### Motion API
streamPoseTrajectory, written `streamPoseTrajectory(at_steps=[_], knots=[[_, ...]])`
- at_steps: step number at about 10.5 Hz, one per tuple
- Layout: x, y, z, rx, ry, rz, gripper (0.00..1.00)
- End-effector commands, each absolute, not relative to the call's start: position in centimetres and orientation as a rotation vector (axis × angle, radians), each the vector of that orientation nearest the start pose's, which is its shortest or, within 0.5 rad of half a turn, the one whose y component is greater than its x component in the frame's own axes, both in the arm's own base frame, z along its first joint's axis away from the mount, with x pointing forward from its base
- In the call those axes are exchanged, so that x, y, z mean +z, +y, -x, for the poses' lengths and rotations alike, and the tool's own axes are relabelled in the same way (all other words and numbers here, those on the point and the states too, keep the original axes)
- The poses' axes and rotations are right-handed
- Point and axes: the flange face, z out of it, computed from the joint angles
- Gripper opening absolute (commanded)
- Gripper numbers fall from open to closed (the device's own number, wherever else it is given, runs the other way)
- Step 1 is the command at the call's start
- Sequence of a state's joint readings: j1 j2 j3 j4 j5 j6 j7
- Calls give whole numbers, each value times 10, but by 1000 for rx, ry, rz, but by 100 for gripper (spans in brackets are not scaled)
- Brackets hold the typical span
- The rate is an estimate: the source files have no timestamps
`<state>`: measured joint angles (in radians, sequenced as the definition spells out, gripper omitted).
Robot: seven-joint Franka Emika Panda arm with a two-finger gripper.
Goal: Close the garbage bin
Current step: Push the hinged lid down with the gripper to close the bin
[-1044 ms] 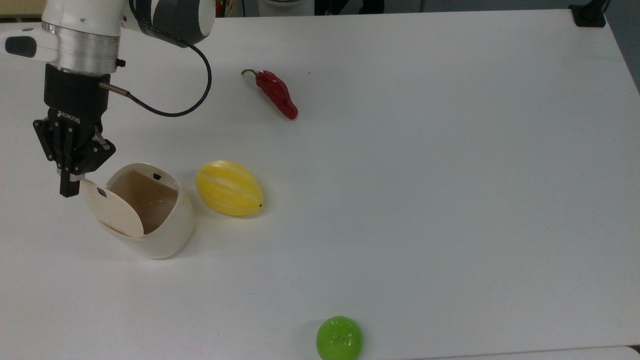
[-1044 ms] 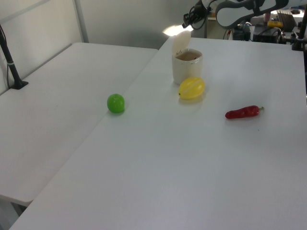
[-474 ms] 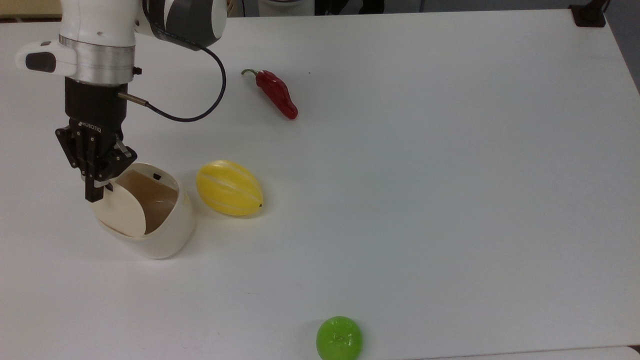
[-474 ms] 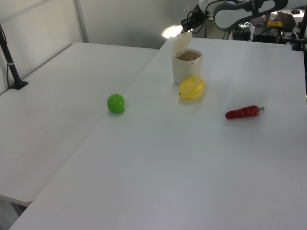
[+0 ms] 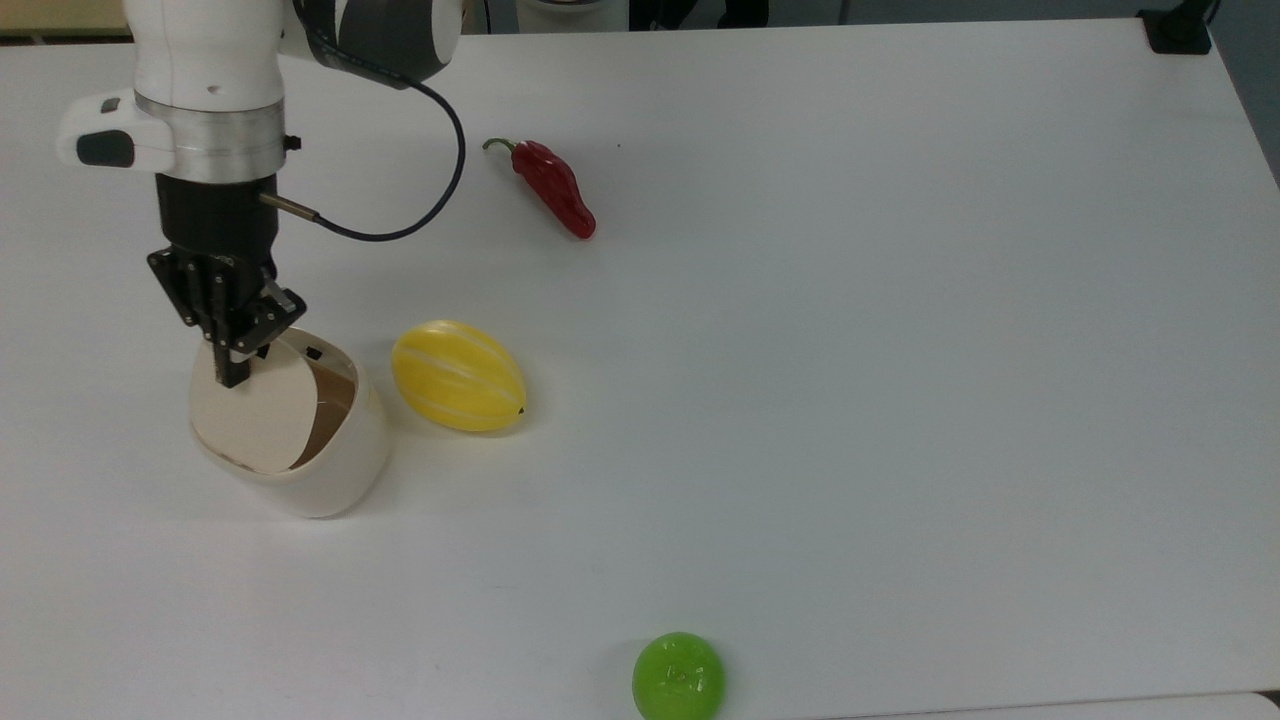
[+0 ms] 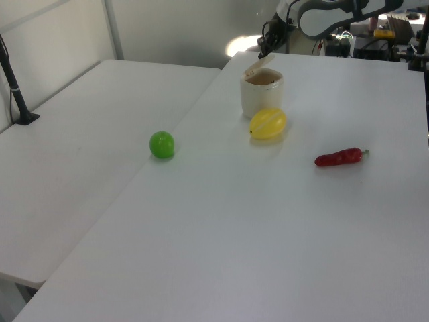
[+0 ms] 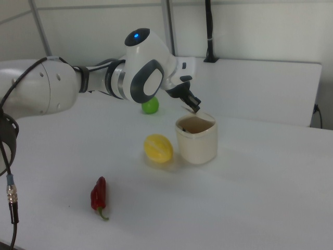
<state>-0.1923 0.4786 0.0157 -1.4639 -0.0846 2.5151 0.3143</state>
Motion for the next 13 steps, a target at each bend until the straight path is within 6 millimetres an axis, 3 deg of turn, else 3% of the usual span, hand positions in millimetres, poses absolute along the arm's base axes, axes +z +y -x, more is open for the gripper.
streamPoseTrajectory(at_steps=[1, 4, 13], knots=[[472, -110, -720, -757, 666, 2982, 0], [460, -96, -719, -659, 687, 2999, 0], [444, -108, -717, -610, 692, 3057, 0]])
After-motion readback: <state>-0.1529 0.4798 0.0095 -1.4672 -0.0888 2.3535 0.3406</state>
